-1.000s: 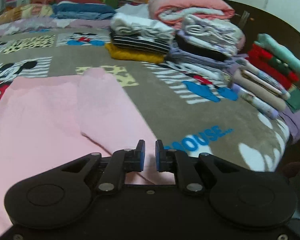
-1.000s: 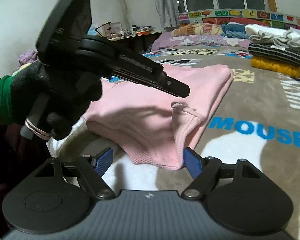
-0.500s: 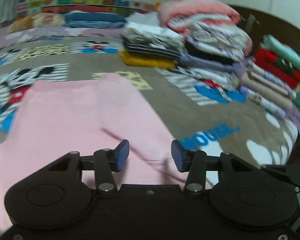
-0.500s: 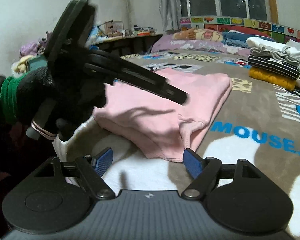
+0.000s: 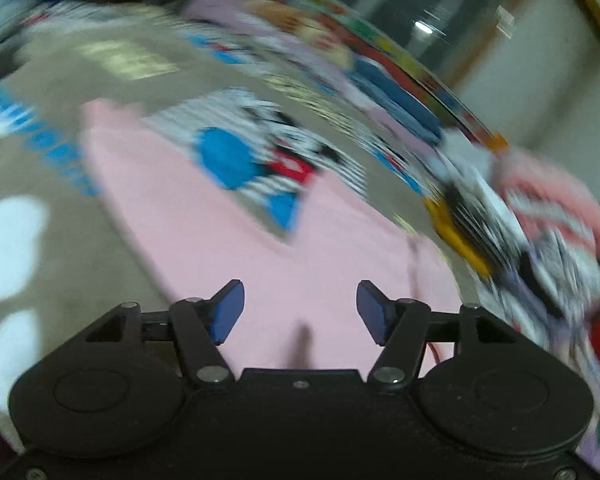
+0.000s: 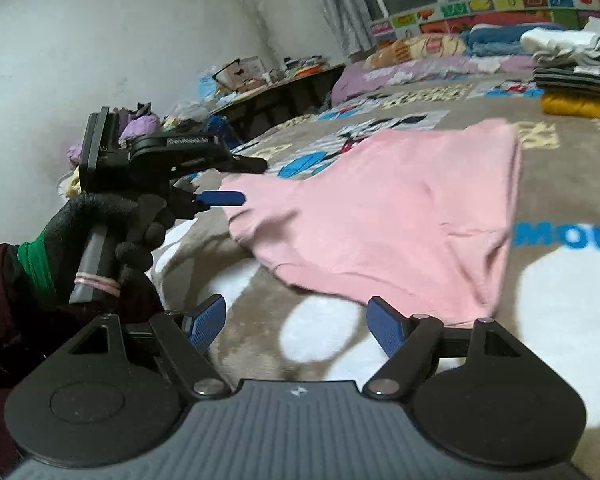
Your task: Fold clothes
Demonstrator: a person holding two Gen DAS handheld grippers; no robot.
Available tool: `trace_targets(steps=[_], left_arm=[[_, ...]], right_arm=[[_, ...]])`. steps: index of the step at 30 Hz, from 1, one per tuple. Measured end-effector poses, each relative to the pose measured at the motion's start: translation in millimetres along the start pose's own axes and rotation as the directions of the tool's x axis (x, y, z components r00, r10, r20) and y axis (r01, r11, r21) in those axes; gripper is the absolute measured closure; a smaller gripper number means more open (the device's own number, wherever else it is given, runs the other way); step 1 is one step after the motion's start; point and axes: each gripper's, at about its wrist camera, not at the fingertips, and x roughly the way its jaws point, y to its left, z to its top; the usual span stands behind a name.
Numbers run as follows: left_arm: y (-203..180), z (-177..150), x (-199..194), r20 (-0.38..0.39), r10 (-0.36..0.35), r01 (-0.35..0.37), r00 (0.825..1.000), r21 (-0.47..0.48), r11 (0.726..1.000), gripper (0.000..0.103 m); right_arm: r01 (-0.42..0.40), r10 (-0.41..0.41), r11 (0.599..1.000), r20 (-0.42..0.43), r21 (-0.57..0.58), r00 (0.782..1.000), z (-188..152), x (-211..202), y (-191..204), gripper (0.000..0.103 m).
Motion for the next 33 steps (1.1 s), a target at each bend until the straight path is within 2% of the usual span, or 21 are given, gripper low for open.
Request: trace_targets(steps=[5,10,14,16,20,26,27,28,31,33], left_arm=[[47,8,-3,-0.005,0.002,-0.003,1.0,-0.184,0.983,0.042],[76,17,-1,0.023,-0.054,0.059,0.998,-0.309,0.949,0.042],[87,33,10,0.063,-0.04,0.059,0.997,-0.351,0.934,0.046],[92,42,15,0.085,-0.032,0.061,0.996,-0.361,0.931,0.046],[106,60,27,0.117,-0.021,0.067,0.993,-0.4,0.914,0.052],[125,76,47,0.133,-0.022,0.079,0.991,-0.438,0.896,0.075],[126,77,47,0.135,-0.021,0.078,0.991,-0.436,0.897,0.085],[126,77,47,0.136,-0.019,0.076,0.991,-0.432,0.899,0.092],[127,78,48,0.14,-0.014,0.072,0.99,-0.42,0.905,0.1],[111,80,44,0.159,-0.005,0.06,0.987,-0.347,0.936,0.101]], right_arm=[[0.027,-0.027,1.0,-0.052,0.004,0.998,-5,17,-4,0.025],[-0.013,0.016,0.999,-0.082,0.04,0.997,-9,23,-9,0.011],[-0.042,0.047,0.998,-0.087,0.056,0.995,-12,24,-10,0.004],[-0.049,0.055,0.997,-0.091,0.059,0.994,-12,24,-10,0.003],[-0.059,0.065,0.996,-0.09,0.063,0.994,-13,23,-10,0.003],[-0.067,0.072,0.996,-0.083,0.059,0.994,-14,23,-11,0.002],[-0.067,0.071,0.996,-0.082,0.057,0.994,-14,23,-11,0.002],[-0.067,0.071,0.996,-0.082,0.056,0.994,-14,23,-11,0.002],[-0.061,0.064,0.997,-0.086,0.04,0.994,-14,23,-9,0.002],[-0.056,0.058,0.998,-0.09,0.03,0.994,-14,23,-7,0.002]])
